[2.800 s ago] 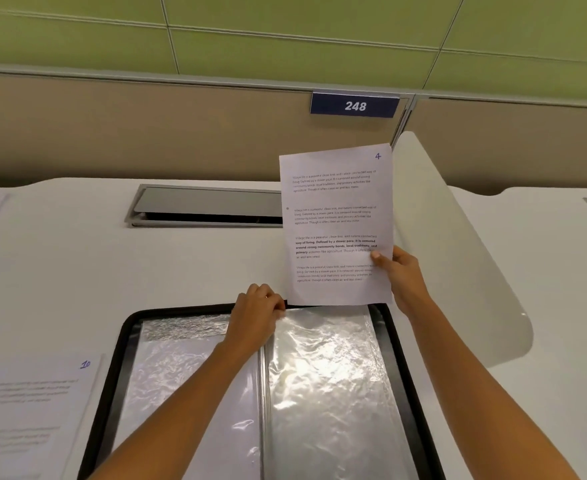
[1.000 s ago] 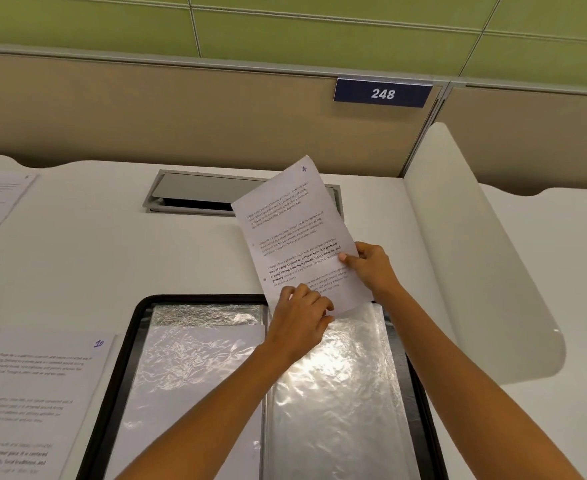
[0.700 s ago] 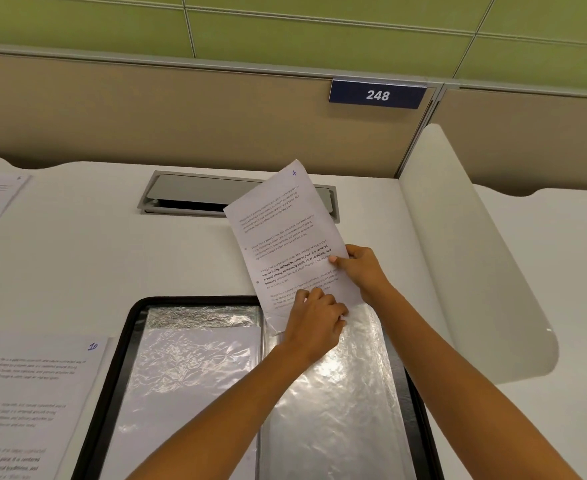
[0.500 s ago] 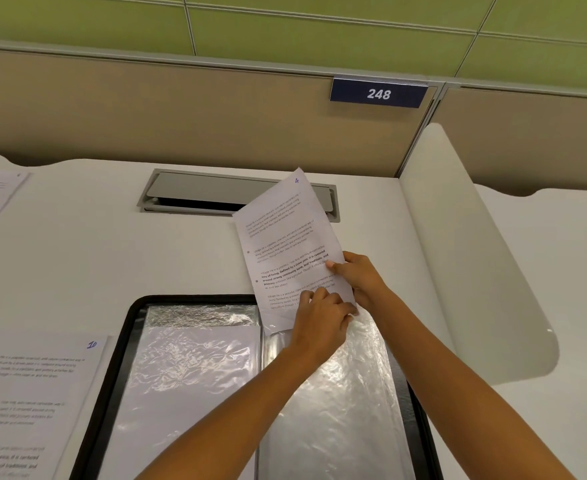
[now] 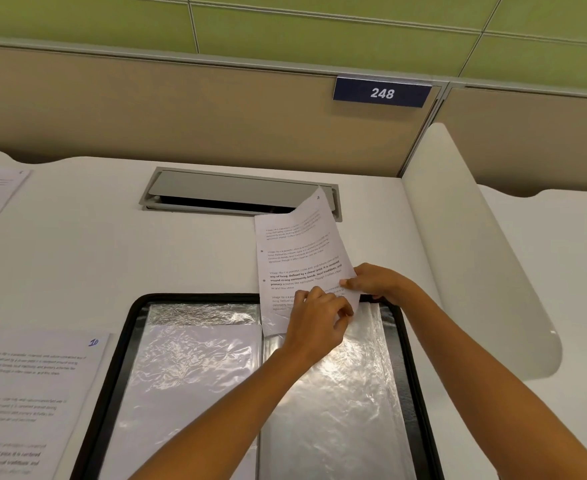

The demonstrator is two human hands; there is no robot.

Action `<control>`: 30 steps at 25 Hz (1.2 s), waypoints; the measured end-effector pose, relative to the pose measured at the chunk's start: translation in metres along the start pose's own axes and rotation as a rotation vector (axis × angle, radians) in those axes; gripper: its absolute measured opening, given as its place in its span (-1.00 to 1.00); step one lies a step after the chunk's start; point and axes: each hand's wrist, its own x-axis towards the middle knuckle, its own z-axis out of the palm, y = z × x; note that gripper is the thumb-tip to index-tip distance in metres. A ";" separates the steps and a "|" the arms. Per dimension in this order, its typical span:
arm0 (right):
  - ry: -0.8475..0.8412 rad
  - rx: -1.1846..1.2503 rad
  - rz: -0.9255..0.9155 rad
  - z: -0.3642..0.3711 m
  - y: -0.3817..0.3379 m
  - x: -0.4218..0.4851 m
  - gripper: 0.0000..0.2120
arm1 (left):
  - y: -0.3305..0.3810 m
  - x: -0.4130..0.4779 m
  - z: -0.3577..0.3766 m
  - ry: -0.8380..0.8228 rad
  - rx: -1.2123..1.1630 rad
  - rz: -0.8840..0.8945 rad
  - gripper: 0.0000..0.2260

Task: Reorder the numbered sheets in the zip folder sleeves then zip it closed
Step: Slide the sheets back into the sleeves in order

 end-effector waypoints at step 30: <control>0.150 0.070 -0.003 -0.006 0.008 0.004 -0.75 | -0.003 0.029 0.001 -0.309 -0.529 -0.386 -0.96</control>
